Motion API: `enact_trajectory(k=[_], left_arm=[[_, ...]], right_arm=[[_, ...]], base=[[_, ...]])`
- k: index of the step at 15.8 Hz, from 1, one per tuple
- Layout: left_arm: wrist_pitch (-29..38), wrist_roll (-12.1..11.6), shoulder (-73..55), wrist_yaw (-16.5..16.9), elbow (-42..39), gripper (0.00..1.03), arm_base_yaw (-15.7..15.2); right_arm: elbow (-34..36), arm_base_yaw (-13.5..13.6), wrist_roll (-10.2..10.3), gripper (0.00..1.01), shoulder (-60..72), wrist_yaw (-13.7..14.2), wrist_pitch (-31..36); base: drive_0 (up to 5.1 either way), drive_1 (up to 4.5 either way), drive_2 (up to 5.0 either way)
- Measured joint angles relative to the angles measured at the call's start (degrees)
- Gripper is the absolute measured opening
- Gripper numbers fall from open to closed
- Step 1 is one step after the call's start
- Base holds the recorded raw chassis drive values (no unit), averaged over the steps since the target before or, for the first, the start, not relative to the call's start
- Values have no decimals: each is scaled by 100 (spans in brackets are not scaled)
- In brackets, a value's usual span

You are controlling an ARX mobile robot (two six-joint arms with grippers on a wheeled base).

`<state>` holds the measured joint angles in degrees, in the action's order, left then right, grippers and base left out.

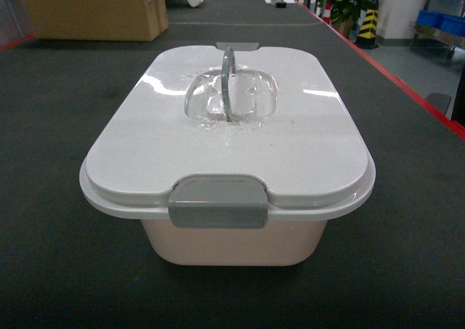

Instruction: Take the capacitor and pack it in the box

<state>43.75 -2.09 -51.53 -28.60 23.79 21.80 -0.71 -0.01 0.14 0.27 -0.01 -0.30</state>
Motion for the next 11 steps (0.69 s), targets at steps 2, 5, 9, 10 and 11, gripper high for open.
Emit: enact_trajectory(k=[2, 5, 9, 10, 11], left_arm=[[-1113, 31, 120, 452, 142, 91, -140], [-2090, 125, 828, 1215, -254, 66, -577], [-2055, 170, 1412, 1755, -1047, 26, -1095], [-2103, 190, 1991, 2109, -1486, 2, -1458], [-2168, 190, 2144, 2199, -1624, 2, -1550]], right_arm=[[0, 0, 2, 98, 0, 0, -4], [0, 0, 2, 98, 0, 2, -2], [0, 0, 2, 98, 0, 2, -2], [0, 0, 2, 98, 0, 0, -2], [0, 0, 2, 98, 0, 2, -2]], base=[[0, 0, 0], [0, 0, 0], [0, 0, 0], [0, 0, 0], [0, 0, 0]])
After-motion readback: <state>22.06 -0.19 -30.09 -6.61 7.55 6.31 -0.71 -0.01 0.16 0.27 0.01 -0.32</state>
